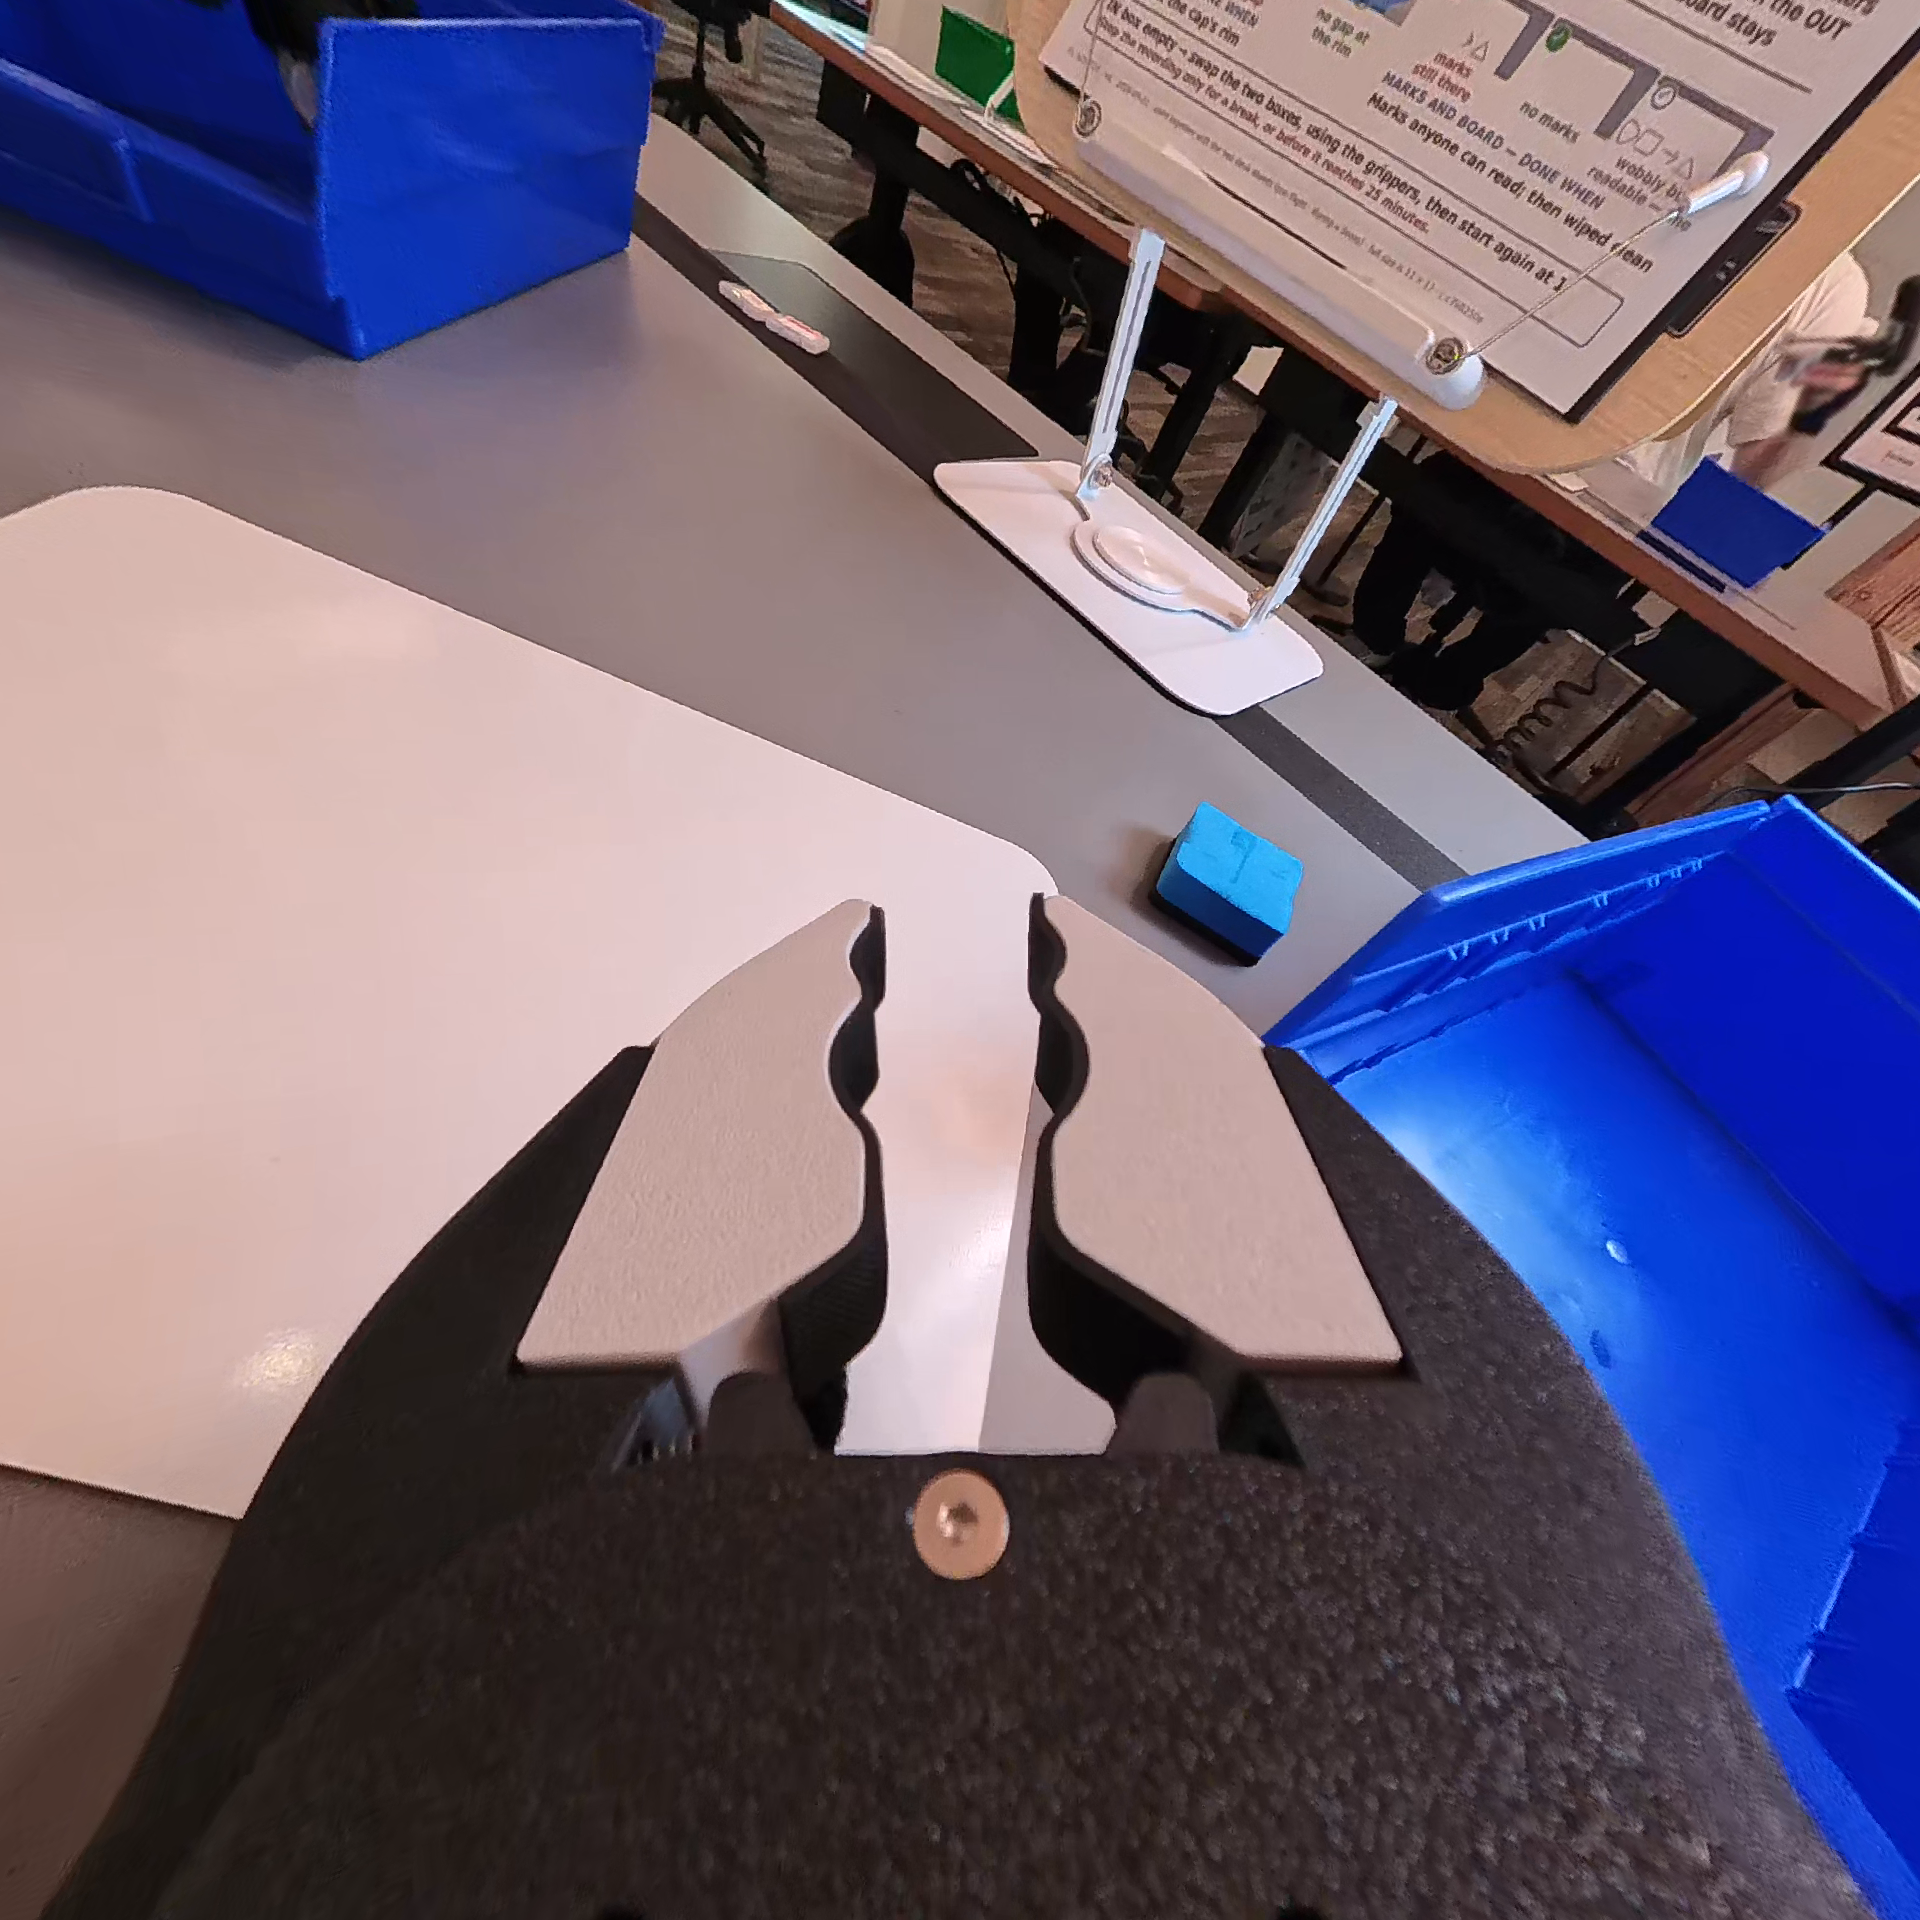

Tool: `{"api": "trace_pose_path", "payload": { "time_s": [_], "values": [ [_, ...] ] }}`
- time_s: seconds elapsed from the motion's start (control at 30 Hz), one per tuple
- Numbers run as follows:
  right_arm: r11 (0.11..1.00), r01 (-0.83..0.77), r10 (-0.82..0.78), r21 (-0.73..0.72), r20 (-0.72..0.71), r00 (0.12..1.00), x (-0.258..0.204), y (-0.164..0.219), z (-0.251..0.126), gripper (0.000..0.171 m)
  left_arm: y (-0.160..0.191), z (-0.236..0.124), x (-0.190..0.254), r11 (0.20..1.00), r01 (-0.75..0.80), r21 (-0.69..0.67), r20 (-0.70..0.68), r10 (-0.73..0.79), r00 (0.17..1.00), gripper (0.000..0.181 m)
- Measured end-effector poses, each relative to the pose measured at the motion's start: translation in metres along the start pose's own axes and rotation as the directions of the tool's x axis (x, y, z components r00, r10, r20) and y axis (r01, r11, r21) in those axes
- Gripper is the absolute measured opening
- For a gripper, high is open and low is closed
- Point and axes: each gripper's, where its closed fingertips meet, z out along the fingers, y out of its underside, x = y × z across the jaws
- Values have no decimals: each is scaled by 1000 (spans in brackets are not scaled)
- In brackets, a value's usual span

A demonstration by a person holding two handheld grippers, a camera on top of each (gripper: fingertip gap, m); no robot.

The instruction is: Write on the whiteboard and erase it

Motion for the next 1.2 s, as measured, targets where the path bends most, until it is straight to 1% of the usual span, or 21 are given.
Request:
{"api": "trace_pose_path", "payload": {
  "time_s": [0.1,0.17,0.2,0.27,0.33,0.37,0.43,0.5,0.57,0.63,0.7,0.77,0.8,0.9,0.93,0.97,1.03,1.13,1.2],
  "values": [
    [1000,24,-24,0,-17,1000,1,-1,-2,26,4,-1,-4,995,-88,-52,86,93,992,28],
    [999,37,-37,2,-27,999,2,-2,-3,25,2,-6,-20,976,-209,-56,209,216,954,23],
    [999,41,-41,6,-30,999,2,-2,-3,25,-1,-11,-19,968,-250,-27,204,250,946,21],
    [999,39,-39,14,-26,999,1,-3,-3,23,-9,-30,-16,962,-267,58,189,253,949,20],
    [999,38,-37,25,-20,999,-1,-4,-2,23,-24,-63,-5,933,-300,199,182,266,947,20],
    [999,39,-39,31,-16,999,-2,-4,0,23,-33,-84,6,904,-314,290,166,275,947,20],
    [998,42,-41,47,-8,999,-5,-7,3,24,-50,-129,43,797,-330,505,97,328,940,19],
    [996,41,-41,76,3,999,-9,-14,6,26,-57,-176,94,647,-273,712,-15,404,915,18],
    [991,33,-36,127,20,999,-18,-28,5,30,-46,-215,160,477,-156,865,-155,548,822,18],
    [981,21,-29,192,41,999,-29,-49,4,34,-28,-231,213,409,2,912,-279,618,735,18],
    [968,47,-58,245,38,998,-41,-74,4,37,-11,-235,255,347,189,919,-378,637,672,18],
    [949,114,-124,293,15,992,-57,-102,7,42,6,-226,294,342,358,869,-495,645,583,18],
    [937,146,-155,318,5,988,-66,-117,9,44,13,-219,313,370,422,828,-556,644,526,18],
    [897,254,-261,361,-31,965,-91,-151,22,53,30,-207,359,513,545,663,-720,636,277,18],
    [886,285,-289,365,-45,956,-97,-158,27,53,34,-203,369,551,548,629,-747,624,231,18],
    [878,301,-305,372,-50,951,-100,-162,31,53,36,-201,373,558,546,625,-750,623,222,18],
    [855,306,-300,419,-82,951,-100,-171,30,48,39,-195,372,535,548,643,-738,623,258,18],
    [838,304,-274,453,-131,953,-90,-176,23,30,50,-178,372,585,540,604,-771,600,212,18],
    [837,314,-285,448,-134,949,-84,-174,23,30,54,-171,372,620,527,581,-788,590,176,17]
  ]
}}
